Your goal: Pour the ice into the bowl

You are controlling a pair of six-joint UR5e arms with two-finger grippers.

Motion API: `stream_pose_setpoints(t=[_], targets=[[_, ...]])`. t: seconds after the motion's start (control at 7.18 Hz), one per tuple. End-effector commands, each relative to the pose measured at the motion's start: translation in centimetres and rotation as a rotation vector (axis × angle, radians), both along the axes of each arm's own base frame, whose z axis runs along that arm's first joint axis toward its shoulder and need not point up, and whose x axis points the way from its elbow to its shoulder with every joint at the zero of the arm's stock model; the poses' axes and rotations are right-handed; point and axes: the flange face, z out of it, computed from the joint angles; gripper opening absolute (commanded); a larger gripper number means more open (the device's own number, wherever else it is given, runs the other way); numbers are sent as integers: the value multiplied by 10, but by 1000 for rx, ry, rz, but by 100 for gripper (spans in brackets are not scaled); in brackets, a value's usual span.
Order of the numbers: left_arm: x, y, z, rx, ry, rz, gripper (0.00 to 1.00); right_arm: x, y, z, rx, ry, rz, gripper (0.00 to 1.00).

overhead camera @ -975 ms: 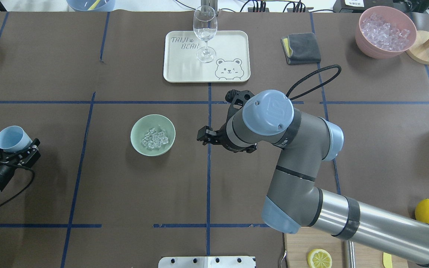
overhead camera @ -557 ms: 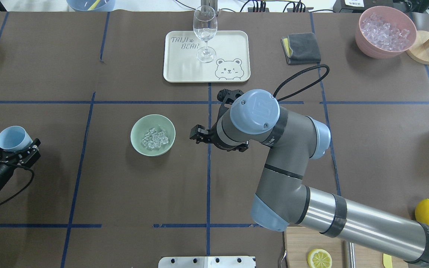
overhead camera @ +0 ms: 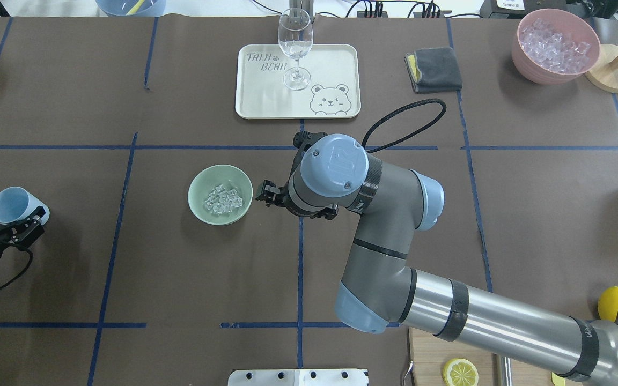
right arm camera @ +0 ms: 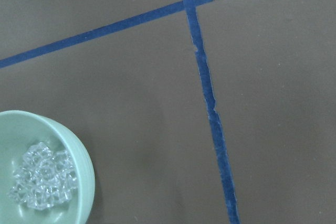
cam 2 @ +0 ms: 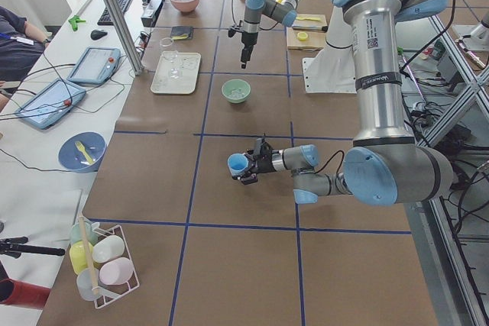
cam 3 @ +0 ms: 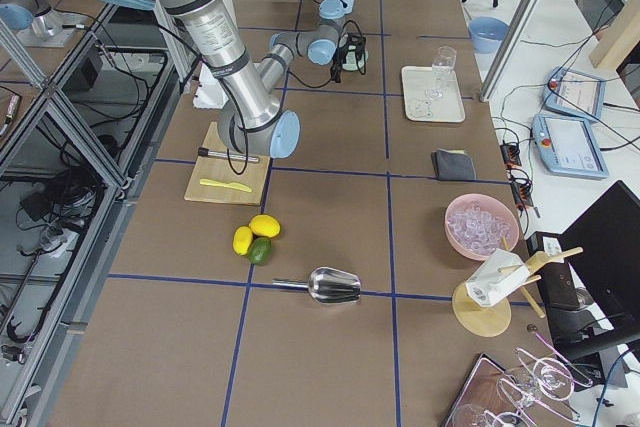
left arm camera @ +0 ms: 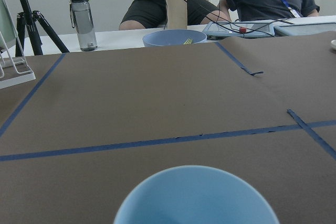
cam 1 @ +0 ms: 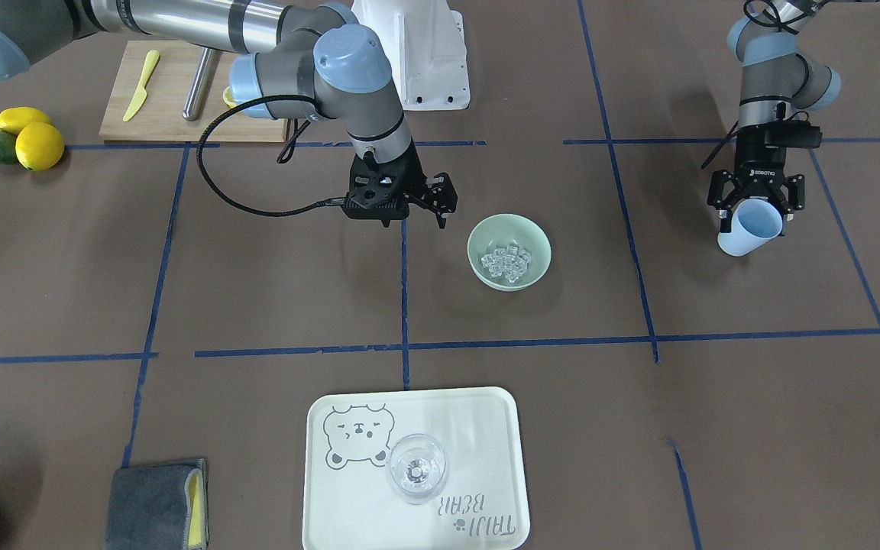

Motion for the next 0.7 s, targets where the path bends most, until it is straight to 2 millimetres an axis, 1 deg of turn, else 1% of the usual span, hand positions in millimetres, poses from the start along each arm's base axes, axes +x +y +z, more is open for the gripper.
stream_pose_setpoints(t=[0.0, 0.28, 0.42, 0.56], targets=[[-1, 4, -10, -15, 24, 50, 100, -8, 2, 7, 5, 19, 5, 100], [-11, 8, -17, -18, 33, 65, 100, -20, 5, 5, 9, 28, 6, 100], [-19, 9, -17, -17, 17, 74, 100, -21, 7, 4, 10, 29, 17, 100], [-28, 2, -25, -11, 20, 65, 100, -23, 9, 3, 11, 29, 14, 100]])
